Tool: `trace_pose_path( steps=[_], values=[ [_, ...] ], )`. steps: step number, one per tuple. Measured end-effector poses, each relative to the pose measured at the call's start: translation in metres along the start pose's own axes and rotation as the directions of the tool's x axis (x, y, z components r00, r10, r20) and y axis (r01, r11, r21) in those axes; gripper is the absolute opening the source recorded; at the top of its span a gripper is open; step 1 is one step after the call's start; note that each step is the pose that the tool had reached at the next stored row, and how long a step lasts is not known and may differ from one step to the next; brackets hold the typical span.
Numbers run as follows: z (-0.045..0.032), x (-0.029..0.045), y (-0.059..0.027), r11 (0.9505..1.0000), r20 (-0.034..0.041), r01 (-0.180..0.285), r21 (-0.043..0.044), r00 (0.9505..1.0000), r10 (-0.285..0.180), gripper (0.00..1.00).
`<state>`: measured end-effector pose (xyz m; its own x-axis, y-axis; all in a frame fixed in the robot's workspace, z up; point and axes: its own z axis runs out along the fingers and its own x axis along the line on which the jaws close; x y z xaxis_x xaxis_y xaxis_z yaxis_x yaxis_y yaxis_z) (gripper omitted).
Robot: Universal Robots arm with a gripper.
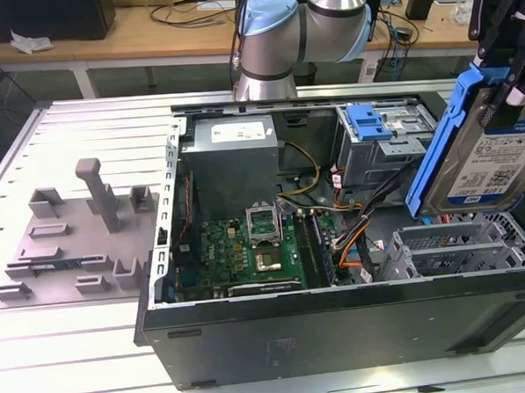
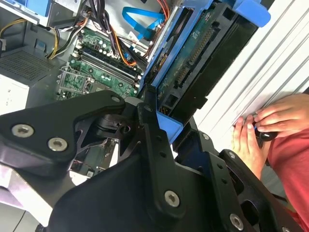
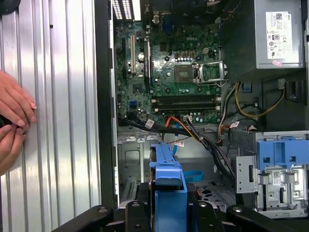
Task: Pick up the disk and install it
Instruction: 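Pick up the disk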
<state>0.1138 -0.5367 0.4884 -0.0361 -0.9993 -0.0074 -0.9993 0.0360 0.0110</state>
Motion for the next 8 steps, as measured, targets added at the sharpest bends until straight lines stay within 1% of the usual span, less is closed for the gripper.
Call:
trace_pose_path(
  steps=[4,8],
  values=[
    [0.0010,0.0010,-0.0018,0.9998,-0.0005,0.019,-0.0001,0.9998,-0.019,0.36],
    [0.0014,0.0012,-0.0020,0.9998,-0.0005,0.021,-0.0001,0.9998,-0.021,0.36]
  ],
)
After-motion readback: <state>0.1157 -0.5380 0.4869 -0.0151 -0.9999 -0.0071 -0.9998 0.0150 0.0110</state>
